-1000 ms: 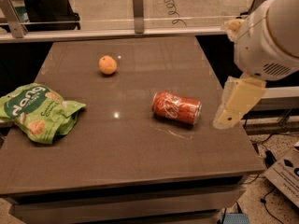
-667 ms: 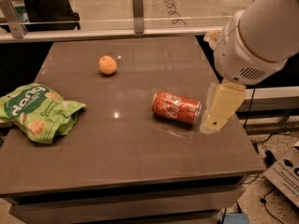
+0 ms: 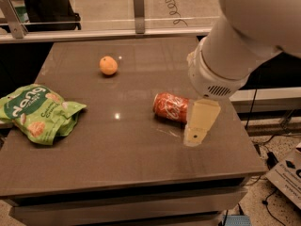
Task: Place coke can upright
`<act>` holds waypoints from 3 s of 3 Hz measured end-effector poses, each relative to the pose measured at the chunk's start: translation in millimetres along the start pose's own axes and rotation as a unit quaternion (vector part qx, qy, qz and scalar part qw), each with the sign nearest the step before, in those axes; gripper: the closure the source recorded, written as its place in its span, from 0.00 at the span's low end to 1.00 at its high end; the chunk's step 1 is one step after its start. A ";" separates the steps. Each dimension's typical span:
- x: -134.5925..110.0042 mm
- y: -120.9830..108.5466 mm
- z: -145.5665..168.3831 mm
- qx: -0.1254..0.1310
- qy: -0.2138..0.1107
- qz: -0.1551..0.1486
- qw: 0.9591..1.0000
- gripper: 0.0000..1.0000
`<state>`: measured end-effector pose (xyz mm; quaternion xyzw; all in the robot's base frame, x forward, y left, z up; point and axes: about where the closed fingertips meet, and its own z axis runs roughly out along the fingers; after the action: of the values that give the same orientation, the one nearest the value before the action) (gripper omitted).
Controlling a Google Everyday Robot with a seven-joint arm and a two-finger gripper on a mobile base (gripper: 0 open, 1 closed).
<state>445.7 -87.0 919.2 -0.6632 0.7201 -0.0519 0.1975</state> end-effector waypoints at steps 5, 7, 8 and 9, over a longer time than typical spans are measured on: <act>-35.8 -16.9 109.6 -0.018 0.048 -0.011 0.999 0.00; -21.2 -38.3 108.2 -0.027 0.052 0.005 0.998 0.38; -12.5 -39.1 108.9 -0.037 0.052 0.016 0.998 0.62; -9.8 -38.4 107.7 -0.048 0.042 0.026 0.998 0.85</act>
Offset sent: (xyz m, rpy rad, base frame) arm 0.0421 0.0368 -0.0798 -0.0668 -0.0174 -0.0040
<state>520.0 -61.7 835.6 -0.6503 0.7463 -0.0398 0.1360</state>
